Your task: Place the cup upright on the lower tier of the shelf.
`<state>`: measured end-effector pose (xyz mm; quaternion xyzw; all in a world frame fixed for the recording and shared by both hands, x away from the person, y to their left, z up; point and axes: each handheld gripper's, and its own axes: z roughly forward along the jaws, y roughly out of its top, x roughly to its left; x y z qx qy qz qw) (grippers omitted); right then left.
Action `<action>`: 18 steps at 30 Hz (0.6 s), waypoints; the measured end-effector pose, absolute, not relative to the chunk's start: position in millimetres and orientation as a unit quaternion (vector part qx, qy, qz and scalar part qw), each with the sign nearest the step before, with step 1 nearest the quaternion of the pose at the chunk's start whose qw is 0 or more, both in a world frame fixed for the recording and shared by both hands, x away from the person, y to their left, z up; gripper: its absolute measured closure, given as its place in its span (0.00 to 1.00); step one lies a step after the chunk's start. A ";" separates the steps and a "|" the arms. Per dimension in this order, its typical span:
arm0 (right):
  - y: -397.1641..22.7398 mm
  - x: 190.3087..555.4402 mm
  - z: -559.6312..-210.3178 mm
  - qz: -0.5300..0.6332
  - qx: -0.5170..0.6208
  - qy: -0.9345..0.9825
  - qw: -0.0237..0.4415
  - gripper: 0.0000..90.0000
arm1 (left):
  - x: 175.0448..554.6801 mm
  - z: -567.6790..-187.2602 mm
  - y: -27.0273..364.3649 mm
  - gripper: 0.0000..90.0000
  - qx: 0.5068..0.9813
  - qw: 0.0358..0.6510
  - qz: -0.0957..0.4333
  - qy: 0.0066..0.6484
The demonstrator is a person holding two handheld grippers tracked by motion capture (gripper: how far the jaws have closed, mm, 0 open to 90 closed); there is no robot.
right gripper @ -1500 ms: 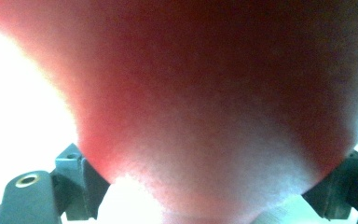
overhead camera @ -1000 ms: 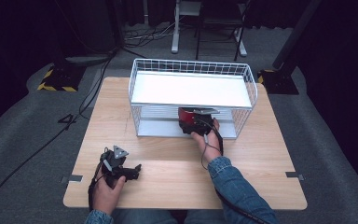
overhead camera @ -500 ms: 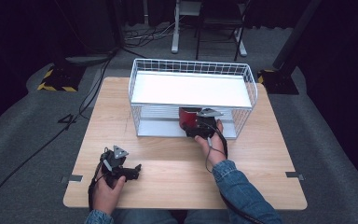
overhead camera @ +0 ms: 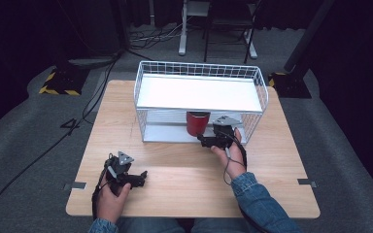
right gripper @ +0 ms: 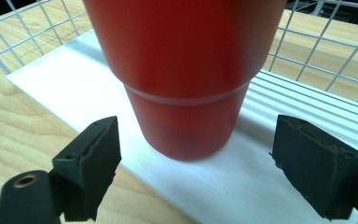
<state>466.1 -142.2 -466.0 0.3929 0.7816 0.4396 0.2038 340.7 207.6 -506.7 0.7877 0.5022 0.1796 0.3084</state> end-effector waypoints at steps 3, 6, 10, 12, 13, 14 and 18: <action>-148.5 460.4 -460.0 0.444 0.390 0.782 0.198 0.18 | 340.1 -506.7 208.1 0.00 0.788 0.309 0.181 0.501; -154.1 456.2 -456.2 0.449 0.387 0.782 0.194 0.18 | 339.0 -506.7 208.5 0.00 0.789 0.309 0.178 0.500; -164.6 449.2 -451.6 0.454 0.384 0.782 0.187 0.18 | 338.0 -506.7 208.9 0.00 0.790 0.310 0.178 0.499; -170.5 445.9 -449.5 0.456 0.382 0.782 0.184 0.18 | 337.5 -506.9 208.8 0.00 0.789 0.310 0.179 0.499; -174.9 443.4 -447.7 0.457 0.381 0.782 0.185 0.18 | 337.1 -506.8 208.8 0.00 0.789 0.310 0.179 0.500; -181.3 439.3 -444.9 0.459 0.381 0.780 0.187 0.18 | 336.7 -506.8 209.0 0.00 0.790 0.309 0.178 0.499; -191.1 432.8 -441.1 0.460 0.374 0.784 0.186 0.18 | 336.3 -506.8 208.9 0.00 0.789 0.309 0.179 0.499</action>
